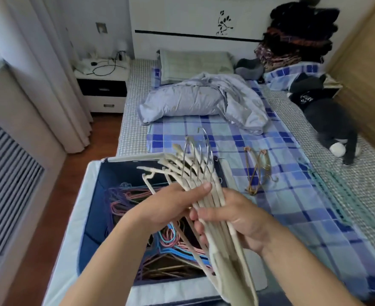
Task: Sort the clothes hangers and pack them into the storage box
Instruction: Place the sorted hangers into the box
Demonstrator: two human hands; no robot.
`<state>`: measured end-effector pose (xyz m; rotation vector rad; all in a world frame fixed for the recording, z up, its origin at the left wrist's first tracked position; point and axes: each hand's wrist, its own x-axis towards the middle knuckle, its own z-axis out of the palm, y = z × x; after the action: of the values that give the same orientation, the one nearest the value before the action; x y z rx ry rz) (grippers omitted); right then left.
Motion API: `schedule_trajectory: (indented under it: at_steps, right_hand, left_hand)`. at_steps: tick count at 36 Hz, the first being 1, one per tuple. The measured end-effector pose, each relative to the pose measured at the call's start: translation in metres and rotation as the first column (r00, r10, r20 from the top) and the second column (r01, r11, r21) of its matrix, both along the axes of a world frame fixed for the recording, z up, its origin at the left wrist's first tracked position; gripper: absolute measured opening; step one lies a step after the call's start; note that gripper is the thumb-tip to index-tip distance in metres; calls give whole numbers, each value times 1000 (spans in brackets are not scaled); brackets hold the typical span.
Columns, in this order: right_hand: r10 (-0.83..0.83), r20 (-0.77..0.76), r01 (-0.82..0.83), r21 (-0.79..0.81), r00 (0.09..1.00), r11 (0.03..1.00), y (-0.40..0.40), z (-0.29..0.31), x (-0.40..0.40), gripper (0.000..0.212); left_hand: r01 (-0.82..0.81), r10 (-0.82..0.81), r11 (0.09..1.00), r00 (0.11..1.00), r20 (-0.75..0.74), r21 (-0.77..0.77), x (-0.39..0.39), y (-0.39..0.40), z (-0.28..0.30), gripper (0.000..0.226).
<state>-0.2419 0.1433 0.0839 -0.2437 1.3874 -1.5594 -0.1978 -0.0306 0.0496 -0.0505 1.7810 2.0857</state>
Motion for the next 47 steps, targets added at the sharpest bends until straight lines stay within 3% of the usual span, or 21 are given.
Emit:
schedule_trajectory:
  at_steps: [2,4,8,11,13,16,18,21,25,28,30,35,40,44,47]
  right_hand:
    - [-8,35,5,95,999,995,7,1,-5,24]
    - [43,33,-49,212,999,976,13,2,-6,24]
    - [102,9,-98,362,995,927,14,-7,-2,21]
    - [158,-13,-137,428,987,894,-7,-19,5,21]
    - [216,-47,-166,487,975,857,-29,-32,11,23]
    - [252,-167,-109,586,953,803,-62,-52,14,38]
    - [207,-150,-78,599,967,797,-80,-60,19,47]
    - [108,-116,-22,578,987,816,-97,-64,32,40]
    - [70,-211,75,611,975,788,-114,-78,49,31]
    - [-27,-183,129,576,983,807,-124,-79,52,31]
    - [-118,-128,168,522,985,836,-130,-78,51,29]
    - [-228,-74,232,526,971,818,-151,-82,52,33]
    - [-302,-57,288,506,952,813,-146,-87,55,26]
    - [-319,-13,275,540,948,795,-145,-98,47,47]
    - [-253,-24,222,567,967,793,-144,-112,32,49]
  left_hand:
    - [-54,77,967,994,82,-250,3,-3,-4,59]
    - [-126,191,907,974,126,-401,10,-11,-15,58]
    - [-511,560,821,808,185,-254,15,-35,-33,27]
    - [-465,417,883,837,355,60,14,-42,-39,62]
    - [-417,337,897,858,387,144,11,-40,-38,74]
    - [-520,446,852,781,436,58,0,-44,-34,53]
    - [-560,509,828,734,450,-25,-5,-53,-33,44]
    - [-593,595,792,693,408,-148,-5,-61,-31,47]
    - [-583,639,769,696,328,-261,6,-64,-35,50]
    - [-612,656,754,690,305,-239,0,-75,-35,34]
    - [-595,645,764,707,289,-250,-11,-82,-34,35]
    - [-469,535,842,791,298,-266,-39,-83,-32,19]
    - [-374,405,914,831,382,-154,-51,-78,-47,35]
    - [-392,397,914,814,425,-102,-59,-75,-68,35]
    - [-447,438,891,791,427,-85,-63,-78,-89,34]
